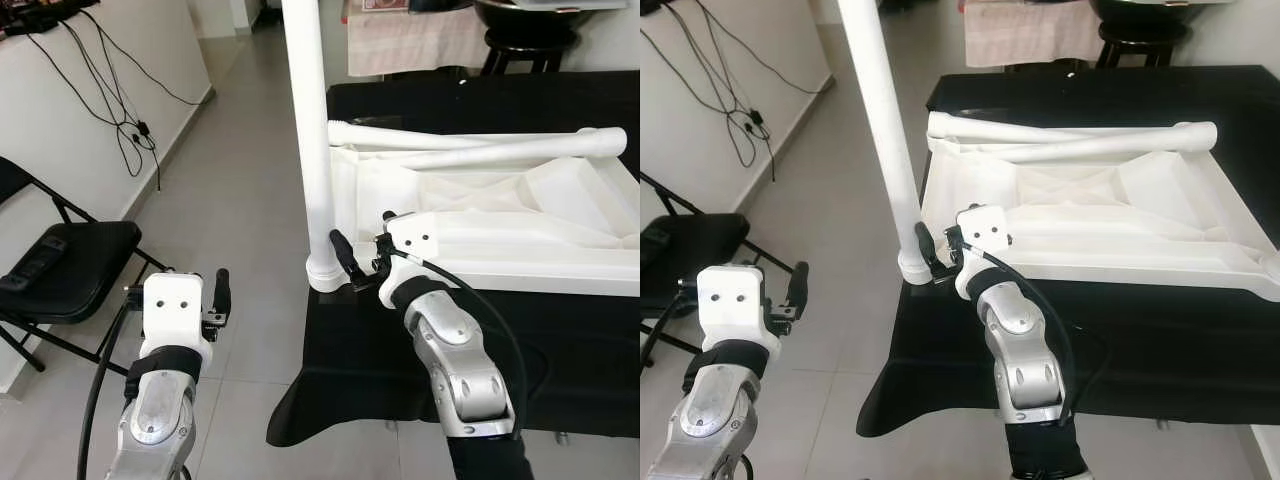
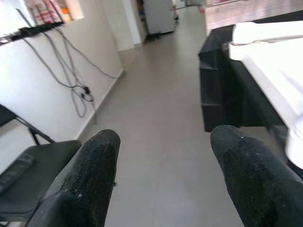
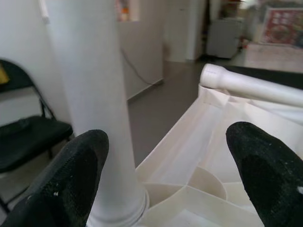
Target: Building children table
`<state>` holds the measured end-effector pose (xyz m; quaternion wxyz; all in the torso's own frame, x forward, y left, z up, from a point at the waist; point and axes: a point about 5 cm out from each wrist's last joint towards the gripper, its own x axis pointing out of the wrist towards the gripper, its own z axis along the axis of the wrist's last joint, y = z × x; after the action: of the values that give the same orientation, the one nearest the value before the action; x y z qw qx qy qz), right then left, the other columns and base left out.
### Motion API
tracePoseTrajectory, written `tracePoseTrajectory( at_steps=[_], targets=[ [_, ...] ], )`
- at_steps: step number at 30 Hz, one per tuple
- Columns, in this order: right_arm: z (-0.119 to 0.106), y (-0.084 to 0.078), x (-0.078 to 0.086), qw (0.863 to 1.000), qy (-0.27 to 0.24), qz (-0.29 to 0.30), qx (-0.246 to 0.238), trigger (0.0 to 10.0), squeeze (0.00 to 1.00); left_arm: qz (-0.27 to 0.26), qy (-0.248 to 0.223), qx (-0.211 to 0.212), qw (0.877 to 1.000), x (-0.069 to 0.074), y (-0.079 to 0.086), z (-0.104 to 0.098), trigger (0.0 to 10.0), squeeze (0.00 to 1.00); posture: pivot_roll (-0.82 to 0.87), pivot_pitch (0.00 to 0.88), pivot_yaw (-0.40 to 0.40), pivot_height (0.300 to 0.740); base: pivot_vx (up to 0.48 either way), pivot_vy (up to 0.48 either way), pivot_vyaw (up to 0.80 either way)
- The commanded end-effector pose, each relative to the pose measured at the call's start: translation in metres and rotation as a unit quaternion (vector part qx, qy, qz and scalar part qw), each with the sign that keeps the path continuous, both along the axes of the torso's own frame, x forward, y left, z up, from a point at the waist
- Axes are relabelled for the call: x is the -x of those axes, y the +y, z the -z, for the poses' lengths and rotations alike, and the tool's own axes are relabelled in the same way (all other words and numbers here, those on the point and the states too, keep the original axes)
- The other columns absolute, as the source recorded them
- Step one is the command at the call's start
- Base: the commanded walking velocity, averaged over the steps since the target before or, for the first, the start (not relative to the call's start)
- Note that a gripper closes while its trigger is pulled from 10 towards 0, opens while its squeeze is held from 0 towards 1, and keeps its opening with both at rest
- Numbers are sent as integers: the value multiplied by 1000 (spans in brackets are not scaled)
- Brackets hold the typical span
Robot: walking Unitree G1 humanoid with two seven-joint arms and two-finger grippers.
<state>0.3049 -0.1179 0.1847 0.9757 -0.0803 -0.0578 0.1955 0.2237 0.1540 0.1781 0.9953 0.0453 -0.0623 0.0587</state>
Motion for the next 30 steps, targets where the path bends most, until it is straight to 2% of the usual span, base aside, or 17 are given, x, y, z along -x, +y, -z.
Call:
tracePoseTrajectory(
  at_steps=[1,3,4,6,8,9,10,12,13,15,16,18,24,30],
  targets=[
    [-1,-3,0,1000,-2,-11,-4,10000,0,10,4,1,1000,1,-1,-1,10000,0,-45,77,67,740,0,0,0],
    [-2,-14,-1,993,39,-106,17,10000,0,37,-1,3,999,1,-8,-6,10000,0,-49,84,61,740,0,0,0],
    [-2,-14,-1,993,39,-106,17,10000,0,37,-1,3,999,1,-8,-6,10000,0,-49,84,61,740,0,0,0],
    [-6,-15,4,974,61,-210,54,10000,0,54,-17,-6,998,3,-12,-13,10000,0,-48,89,59,740,0,0,0],
    [-6,-15,4,974,61,-210,54,10000,0,54,-17,-6,998,3,-12,-13,10000,0,-48,89,59,740,0,0,0],
    [-10,-12,5,966,56,-244,70,10000,0,70,-26,-9,997,6,-14,-16,10000,0,-47,93,54,740,0,0,0],
    [-15,-6,1,963,50,-255,70,10000,0,77,-37,-10,996,11,-13,-20,10000,0,-35,103,47,740,0,0,0],
    [-15,-6,1,963,50,-255,70,10000,0,77,-37,-10,996,11,-13,-20,10000,0,-35,103,47,740,0,0,0],
    [-21,2,-6,963,46,-257,58,10000,0,96,-39,4,995,18,-9,-20,10000,0,-23,107,44,740,0,0,0],
    [-21,2,-6,963,46,-257,58,10000,0,96,-39,4,995,18,-9,-20,10000,0,-23,107,44,740,0,0,0],
    [-25,10,-14,966,47,-252,40,10000,0,117,-37,19,992,26,-6,-19,10000,0,-14,115,36,740,0,0,0],
    [-30,18,-31,969,56,-238,26,10000,0,175,-25,41,983,40,-12,-11,10000,0,-2,138,26,740,0,0,0],
    [-34,21,-36,966,63,-249,25,10000,0,220,-23,48,974,47,-22,-10,10000,0,4,158,18,740,0,0,0],
    [-42,35,-42,959,68,-274,19,10000,0,244,-24,58,968,49,-26,-13,10000,0,9,175,10,740,0,0,0]
  ],
)
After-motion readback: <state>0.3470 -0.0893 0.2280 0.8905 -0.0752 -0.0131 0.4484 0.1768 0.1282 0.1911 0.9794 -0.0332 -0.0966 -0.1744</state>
